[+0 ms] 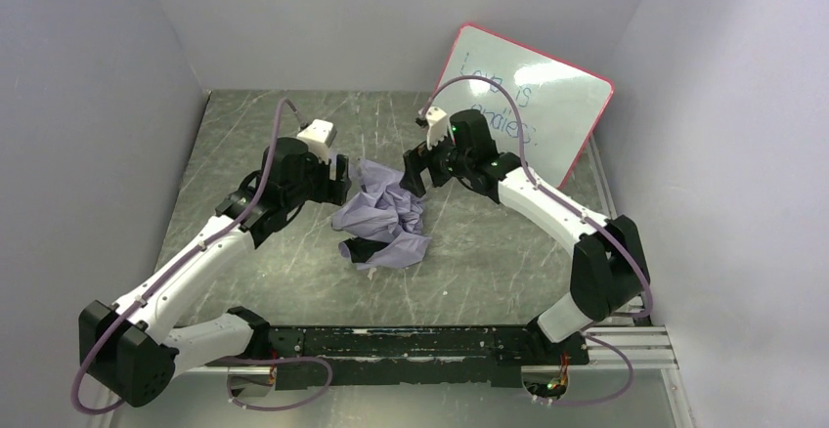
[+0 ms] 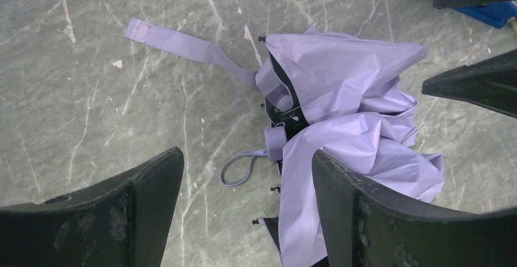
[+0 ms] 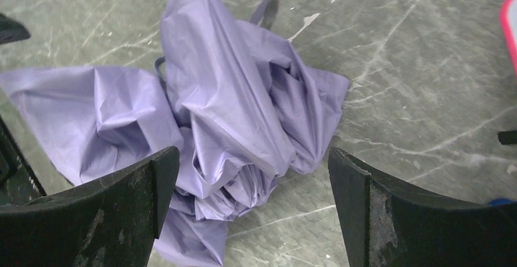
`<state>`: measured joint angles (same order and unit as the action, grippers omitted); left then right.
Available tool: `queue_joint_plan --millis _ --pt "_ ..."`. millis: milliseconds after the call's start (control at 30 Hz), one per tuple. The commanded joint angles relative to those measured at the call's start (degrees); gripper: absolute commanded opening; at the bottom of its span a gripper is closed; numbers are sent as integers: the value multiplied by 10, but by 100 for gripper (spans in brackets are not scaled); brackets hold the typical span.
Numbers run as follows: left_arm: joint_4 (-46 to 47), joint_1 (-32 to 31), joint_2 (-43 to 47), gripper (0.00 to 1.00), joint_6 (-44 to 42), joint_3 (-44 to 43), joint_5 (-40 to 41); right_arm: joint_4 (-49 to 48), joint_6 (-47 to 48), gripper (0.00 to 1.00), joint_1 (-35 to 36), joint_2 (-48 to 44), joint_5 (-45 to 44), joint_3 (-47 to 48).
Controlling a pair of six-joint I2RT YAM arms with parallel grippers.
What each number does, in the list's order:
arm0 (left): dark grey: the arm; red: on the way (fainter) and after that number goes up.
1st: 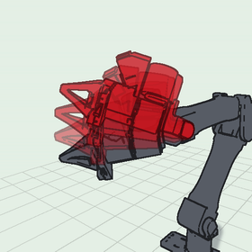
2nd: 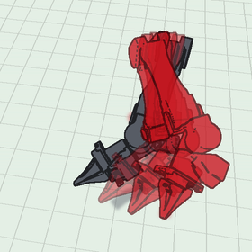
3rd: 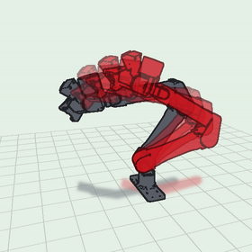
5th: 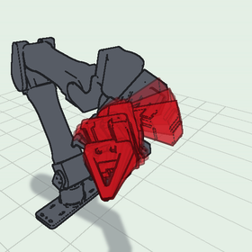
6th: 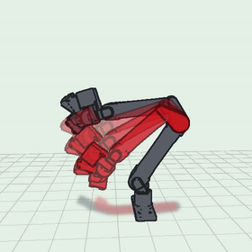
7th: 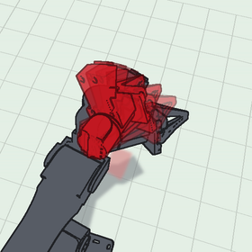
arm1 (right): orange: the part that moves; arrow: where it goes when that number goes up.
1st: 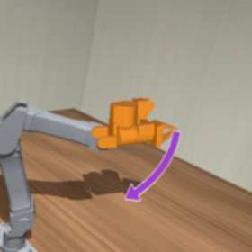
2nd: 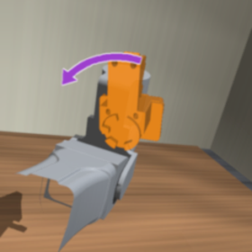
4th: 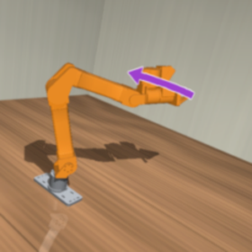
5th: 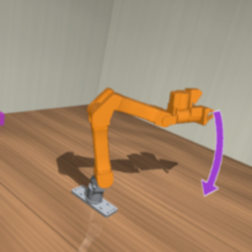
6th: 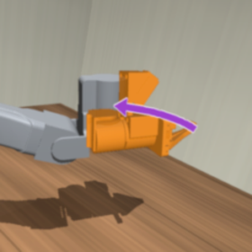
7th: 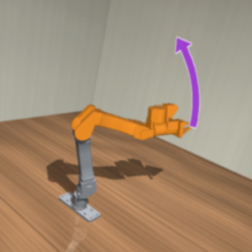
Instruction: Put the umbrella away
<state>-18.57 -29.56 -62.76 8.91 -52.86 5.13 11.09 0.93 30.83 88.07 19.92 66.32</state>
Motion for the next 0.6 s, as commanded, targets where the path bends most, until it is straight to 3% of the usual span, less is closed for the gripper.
queue_joint_plan --millis 0,200,433,567 --pt "2 3 9 81 -6 11 9 42 67 97 1 8 72 28" --pt "4 5 8 81 -13 10 15 6 109 100 4 21 66 34" --pt "-2 5 12 82 -22 7 28 -19 226 99 55 23 44 4" --pt "-3 5 17 85 -6 2 46 -80 199 96 62 7 -3 -17"
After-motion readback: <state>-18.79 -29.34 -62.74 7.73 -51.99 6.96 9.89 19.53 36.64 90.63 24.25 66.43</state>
